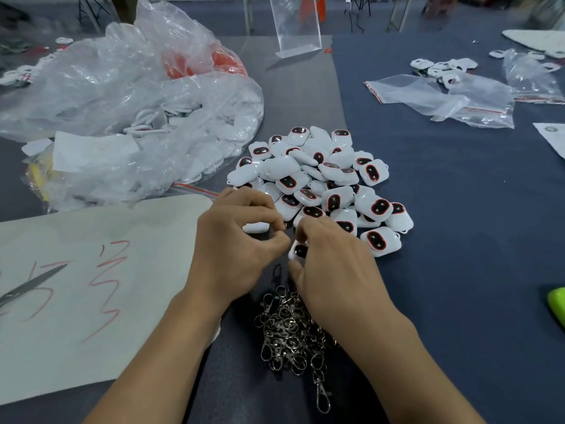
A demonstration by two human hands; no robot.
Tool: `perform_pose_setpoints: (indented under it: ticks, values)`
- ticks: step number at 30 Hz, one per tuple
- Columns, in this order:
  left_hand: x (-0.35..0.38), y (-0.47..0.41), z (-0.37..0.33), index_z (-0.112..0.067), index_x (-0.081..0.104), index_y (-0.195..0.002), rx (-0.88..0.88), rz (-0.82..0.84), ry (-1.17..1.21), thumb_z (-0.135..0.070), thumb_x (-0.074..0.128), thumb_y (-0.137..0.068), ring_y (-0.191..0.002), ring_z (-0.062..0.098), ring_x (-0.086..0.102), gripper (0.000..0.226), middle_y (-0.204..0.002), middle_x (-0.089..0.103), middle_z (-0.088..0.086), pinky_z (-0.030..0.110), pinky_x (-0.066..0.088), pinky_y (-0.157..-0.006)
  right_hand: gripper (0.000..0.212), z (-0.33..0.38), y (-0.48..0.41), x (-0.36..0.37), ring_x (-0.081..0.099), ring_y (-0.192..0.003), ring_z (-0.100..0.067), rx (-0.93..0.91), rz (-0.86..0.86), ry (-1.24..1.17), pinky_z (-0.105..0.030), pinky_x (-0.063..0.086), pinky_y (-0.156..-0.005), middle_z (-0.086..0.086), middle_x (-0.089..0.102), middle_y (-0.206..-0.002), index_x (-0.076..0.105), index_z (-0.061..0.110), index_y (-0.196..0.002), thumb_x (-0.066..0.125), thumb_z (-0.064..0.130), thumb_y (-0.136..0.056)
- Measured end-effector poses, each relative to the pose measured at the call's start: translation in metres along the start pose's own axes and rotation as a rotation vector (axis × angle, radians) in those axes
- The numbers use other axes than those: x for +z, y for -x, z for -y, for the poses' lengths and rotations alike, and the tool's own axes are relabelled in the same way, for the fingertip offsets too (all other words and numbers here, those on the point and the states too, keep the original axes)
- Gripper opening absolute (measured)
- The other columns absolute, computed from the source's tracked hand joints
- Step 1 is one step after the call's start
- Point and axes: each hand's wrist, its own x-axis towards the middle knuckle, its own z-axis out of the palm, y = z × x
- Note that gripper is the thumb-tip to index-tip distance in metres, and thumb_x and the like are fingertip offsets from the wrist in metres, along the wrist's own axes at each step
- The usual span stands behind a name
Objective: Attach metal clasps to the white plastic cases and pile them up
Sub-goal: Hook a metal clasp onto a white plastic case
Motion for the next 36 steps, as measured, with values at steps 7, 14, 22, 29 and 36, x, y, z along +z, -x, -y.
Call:
perform_pose_setpoints:
  ticks: [7,14,22,29,36]
  values:
    - [0.003,0.003,-0.001,-0.028,0.070,-0.063,0.006,0.055,0.045,-0.013,0.075,-0.060,-0.089,0.010,0.060,0.017,-0.084,0.066,-0.015,0.011,0.039,-0.079,0.026,-0.027,-0.002,-0.013,0.068,-0.060,-0.011,0.253,-0.350,-0.873,-0.025,0.059,-0.061,0.003,0.073,-0.072,0.074,0.027,-0.094,0.061,0.005,-0.090]
    - [0.003,0.003,-0.001,-0.029,0.075,-0.069,0.064,0.113,0.044,-0.014,0.080,-0.063,-0.085,0.011,0.059,0.017,-0.085,0.067,-0.016,0.014,0.040,-0.079,0.027,-0.032,-0.001,-0.015,0.066,-0.056,-0.021,0.207,-0.150,-1.075,-0.049,0.060,-0.063,-0.010,0.074,-0.071,0.077,0.023,-0.098,0.064,-0.001,-0.095]
    - [0.000,0.004,0.003,-0.022,0.080,-0.073,0.093,0.129,0.021,-0.005,0.087,-0.063,-0.083,0.011,0.057,0.022,-0.084,0.068,-0.014,0.012,0.039,-0.077,0.036,-0.036,-0.001,-0.011,0.062,-0.059,-0.012,0.166,-0.131,-0.930,-0.042,0.058,-0.060,0.001,0.076,-0.075,0.078,0.036,-0.095,0.066,0.002,-0.093]
    - [0.002,0.005,0.001,-0.026,0.077,-0.069,0.093,0.121,0.023,-0.011,0.084,-0.063,-0.085,0.010,0.058,0.018,-0.083,0.067,-0.015,0.011,0.040,-0.077,0.028,-0.040,0.000,-0.009,0.063,-0.065,0.002,0.118,-0.110,-0.740,-0.012,0.047,-0.061,0.020,0.073,-0.076,0.079,0.035,-0.097,0.069,0.009,-0.093]
    - [0.002,0.002,0.005,-0.025,0.076,-0.066,0.035,0.169,0.053,-0.016,0.079,-0.062,-0.087,0.011,0.060,0.010,-0.083,0.067,-0.014,0.014,0.041,-0.079,0.028,-0.040,-0.001,-0.006,0.062,-0.064,-0.001,0.146,-0.206,-0.744,-0.011,0.045,-0.059,0.016,0.073,-0.079,0.077,0.038,-0.095,0.068,0.012,-0.092]
